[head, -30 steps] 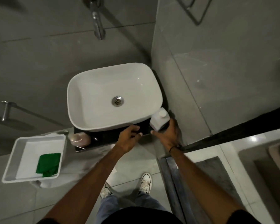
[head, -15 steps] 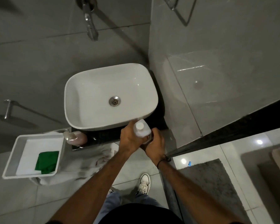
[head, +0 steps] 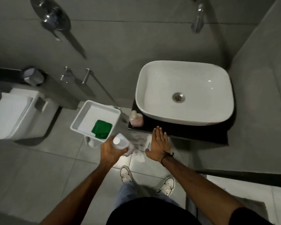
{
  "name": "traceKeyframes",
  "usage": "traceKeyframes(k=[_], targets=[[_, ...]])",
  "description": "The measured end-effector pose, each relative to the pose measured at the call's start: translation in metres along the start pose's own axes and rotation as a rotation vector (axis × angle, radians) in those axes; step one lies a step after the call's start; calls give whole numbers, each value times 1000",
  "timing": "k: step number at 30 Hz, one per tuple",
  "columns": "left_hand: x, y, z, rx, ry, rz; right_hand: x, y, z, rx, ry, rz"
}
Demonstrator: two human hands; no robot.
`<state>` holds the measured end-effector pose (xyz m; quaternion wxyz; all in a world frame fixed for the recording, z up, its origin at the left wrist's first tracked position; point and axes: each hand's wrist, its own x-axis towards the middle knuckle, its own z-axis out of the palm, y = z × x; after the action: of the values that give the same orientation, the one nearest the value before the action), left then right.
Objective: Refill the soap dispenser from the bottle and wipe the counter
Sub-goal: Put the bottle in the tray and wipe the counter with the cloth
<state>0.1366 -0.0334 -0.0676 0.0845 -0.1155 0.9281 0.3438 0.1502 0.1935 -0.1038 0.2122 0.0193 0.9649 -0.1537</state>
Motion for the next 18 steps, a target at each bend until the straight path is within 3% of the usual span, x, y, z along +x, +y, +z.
traceKeyframes(k=[6,9,18], targets=[[84,-70,-75,13,154,-119,34,-50,17,1,-40,126],[145,-102,-100,19,148,-159,42,-63,38,21,-19,222],[268,-157,-96,-20,170,-366,59,-84,65,5,97,402]])
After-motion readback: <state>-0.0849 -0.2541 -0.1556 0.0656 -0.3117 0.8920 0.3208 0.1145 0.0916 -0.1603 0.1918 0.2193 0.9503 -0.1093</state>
